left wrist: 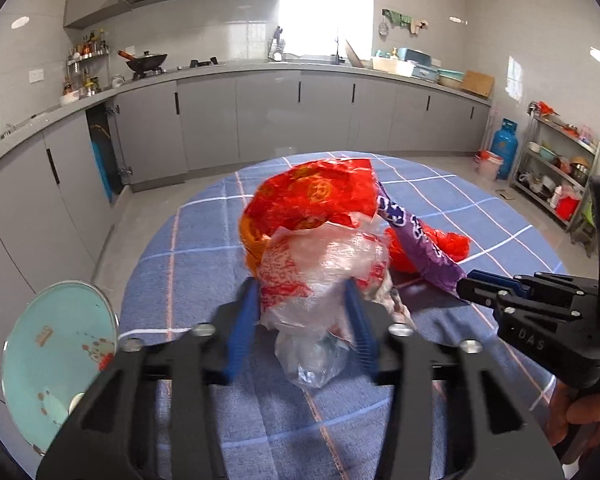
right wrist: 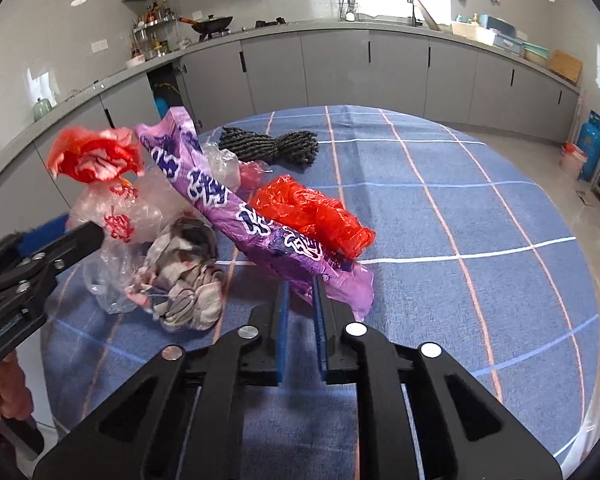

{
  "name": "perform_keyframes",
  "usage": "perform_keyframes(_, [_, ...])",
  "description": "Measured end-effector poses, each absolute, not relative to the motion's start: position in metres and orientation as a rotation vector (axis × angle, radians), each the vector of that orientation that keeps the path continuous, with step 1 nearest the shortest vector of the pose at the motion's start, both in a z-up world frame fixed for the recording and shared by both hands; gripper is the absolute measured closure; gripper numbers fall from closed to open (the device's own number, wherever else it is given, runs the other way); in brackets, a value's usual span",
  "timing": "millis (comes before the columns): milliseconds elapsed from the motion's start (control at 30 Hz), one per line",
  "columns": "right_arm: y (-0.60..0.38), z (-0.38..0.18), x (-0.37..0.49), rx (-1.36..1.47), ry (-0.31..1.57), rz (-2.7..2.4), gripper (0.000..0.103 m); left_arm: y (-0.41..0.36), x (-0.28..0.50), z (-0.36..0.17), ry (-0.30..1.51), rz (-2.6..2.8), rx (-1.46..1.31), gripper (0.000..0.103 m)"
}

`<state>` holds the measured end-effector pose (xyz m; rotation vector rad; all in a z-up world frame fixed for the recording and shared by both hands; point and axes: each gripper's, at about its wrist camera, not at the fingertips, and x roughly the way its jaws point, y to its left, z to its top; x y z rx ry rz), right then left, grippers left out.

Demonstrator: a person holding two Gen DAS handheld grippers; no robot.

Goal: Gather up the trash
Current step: 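Grasp the clear plastic bag with the left tool while the right tool reaches the purple wrapper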

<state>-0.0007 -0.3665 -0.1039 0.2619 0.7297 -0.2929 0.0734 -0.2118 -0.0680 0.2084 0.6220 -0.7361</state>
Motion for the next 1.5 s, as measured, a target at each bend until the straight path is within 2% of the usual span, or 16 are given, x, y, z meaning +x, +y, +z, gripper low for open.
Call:
perform_keyframes(33, [-0.365,-0.103,-0.004,0.265,0.723,-0.292,0.095,-0.211,0.073,-0.069,0.622,-0.744,0.202,0.071])
perform_keyframes(67, [-0.364,-0.101,-0.007,0.270,0.713,-0.290,0.099,-0.210,0.073,-0.068,0.621,-0.752,0.197,0.072])
perform_keyframes(200, [-0.362,-0.092,-0.019,0.290,0.684,-0.281,0.100,-0.205,0.065,-0.064,0.608,-0.782,0.195,0.076])
perform_keyframes(567, [-0.358,-0.065,-0.041,0.303,0.610,-0.298,0.100,-0.161,0.042,-0.043,0.557,-0.829,0.142,0.077])
perform_keyframes(767, [-0.356,-0.071,-0.041,0.327,0.633,-0.295,0.099,-0.135,0.040,-0.037,0.535,-0.787,0.118,0.077])
perform_keyframes(867, [-0.352,-0.072,-0.039,0.322,0.636,-0.293,0.089,-0.124,0.039,-0.033,0.526,-0.761,0.100,0.077])
perform_keyframes(933, [-0.351,-0.072,-0.038,0.319,0.635,-0.293,0.075,-0.117,0.040,-0.031,0.522,-0.750,0.089,0.077])
perform_keyframes(967, [-0.351,-0.072,-0.038,0.319,0.632,-0.294,0.061,-0.114,0.039,-0.029,0.516,-0.746,0.086,0.077])
perform_keyframes(1000, [-0.351,-0.071,-0.039,0.320,0.629,-0.291,0.056,-0.111,0.040,-0.027,0.508,-0.739,0.082,0.077])
perform_keyframes(1167, [-0.347,-0.077,-0.030,0.271,0.666,-0.263,0.054,-0.098,0.040,-0.016,0.485,-0.716,0.054,0.077])
perform_keyframes(1233, [-0.346,-0.084,-0.025,0.271,0.700,-0.221,0.048,-0.093,0.041,-0.015,0.483,-0.706,0.044,0.077])
perform_keyframes(1500, [-0.346,-0.114,-0.007,0.282,0.801,-0.158,0.048,-0.070,0.044,-0.018,0.488,-0.636,0.053,0.077])
